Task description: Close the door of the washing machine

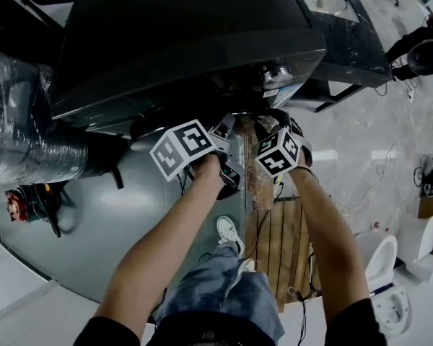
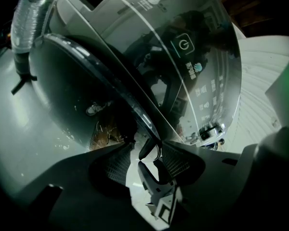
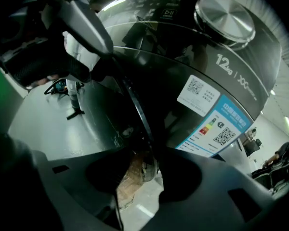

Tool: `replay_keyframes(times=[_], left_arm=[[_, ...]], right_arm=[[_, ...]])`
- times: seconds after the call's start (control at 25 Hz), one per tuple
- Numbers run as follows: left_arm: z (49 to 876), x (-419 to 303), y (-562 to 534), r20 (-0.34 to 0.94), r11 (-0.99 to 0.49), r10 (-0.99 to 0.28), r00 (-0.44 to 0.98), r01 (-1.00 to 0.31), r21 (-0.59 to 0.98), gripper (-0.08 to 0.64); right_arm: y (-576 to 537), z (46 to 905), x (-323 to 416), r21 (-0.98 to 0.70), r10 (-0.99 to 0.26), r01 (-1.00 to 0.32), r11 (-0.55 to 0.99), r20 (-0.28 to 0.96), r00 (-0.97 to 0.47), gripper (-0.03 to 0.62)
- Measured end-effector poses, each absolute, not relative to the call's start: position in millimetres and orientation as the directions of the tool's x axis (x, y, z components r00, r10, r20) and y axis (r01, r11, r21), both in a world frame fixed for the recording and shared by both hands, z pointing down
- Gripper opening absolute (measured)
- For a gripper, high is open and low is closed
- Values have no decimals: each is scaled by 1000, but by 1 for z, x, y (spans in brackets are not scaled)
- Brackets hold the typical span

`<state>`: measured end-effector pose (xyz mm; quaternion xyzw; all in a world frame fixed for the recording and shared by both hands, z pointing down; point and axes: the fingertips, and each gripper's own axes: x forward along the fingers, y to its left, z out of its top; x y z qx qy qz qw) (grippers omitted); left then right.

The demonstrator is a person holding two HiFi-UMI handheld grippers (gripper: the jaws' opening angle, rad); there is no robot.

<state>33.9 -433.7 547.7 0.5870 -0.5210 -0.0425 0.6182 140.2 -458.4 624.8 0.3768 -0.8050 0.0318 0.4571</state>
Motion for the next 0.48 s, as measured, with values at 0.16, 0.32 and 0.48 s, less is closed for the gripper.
replay_keyframes(times=[0.16, 0.32, 0.48], left_arm=[[545, 39, -428, 630, 254, -631, 454, -646, 720, 215], [534, 44, -418, 627, 227, -628, 461, -662, 714, 215], [518, 45, -409, 616, 209, -636, 465, -665, 717, 215]], right_arm=[[-453, 607, 137, 256, -584, -672, 695, 746, -320, 183], [-444, 584, 132, 256, -596, -675, 692, 731, -332, 183], [-433, 555, 134, 239, -607, -696, 677, 716, -345, 181]])
